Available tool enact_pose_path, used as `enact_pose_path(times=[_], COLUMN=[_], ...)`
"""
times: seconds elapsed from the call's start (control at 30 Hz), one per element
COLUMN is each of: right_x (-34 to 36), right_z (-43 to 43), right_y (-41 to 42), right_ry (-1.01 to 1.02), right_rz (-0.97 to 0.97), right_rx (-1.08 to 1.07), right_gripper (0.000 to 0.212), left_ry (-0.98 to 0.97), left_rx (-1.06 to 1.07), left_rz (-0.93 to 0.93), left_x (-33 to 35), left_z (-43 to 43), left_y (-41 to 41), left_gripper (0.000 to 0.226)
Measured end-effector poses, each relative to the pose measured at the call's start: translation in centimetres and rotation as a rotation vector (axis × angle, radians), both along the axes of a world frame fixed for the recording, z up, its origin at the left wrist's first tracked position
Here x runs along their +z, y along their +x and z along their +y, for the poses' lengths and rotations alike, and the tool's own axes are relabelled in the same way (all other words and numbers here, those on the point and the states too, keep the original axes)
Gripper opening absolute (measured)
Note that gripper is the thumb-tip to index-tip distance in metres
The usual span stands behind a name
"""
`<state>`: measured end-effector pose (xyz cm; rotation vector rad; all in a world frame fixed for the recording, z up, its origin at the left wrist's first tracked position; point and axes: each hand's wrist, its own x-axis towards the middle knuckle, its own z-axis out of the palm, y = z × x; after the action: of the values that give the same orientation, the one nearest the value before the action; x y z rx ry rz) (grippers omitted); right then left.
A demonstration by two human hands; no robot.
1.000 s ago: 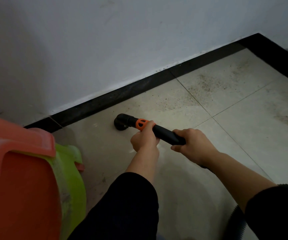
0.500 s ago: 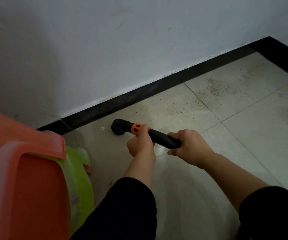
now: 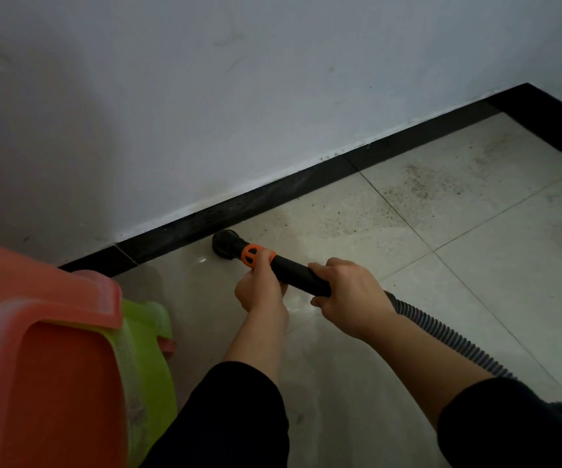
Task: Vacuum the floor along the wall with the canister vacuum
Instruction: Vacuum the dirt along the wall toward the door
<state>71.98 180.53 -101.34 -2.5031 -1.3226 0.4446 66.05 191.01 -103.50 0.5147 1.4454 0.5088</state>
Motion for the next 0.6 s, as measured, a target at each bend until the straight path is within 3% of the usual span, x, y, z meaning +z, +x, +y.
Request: enact_pose_path(times=[0.6], right_x=[-0.63], right_z=[0.09], right_y=[0.44], right_ry=[0.005], right_rz=[-0.070], right_rx=[-0.055], right_gripper=[0.038], left_ry=[0.002], left_rx=[-0.117], left_rz=[-0.120], left_x=[-0.15], left_z=[0.47], left_y=[0.92], left_gripper=[0.019])
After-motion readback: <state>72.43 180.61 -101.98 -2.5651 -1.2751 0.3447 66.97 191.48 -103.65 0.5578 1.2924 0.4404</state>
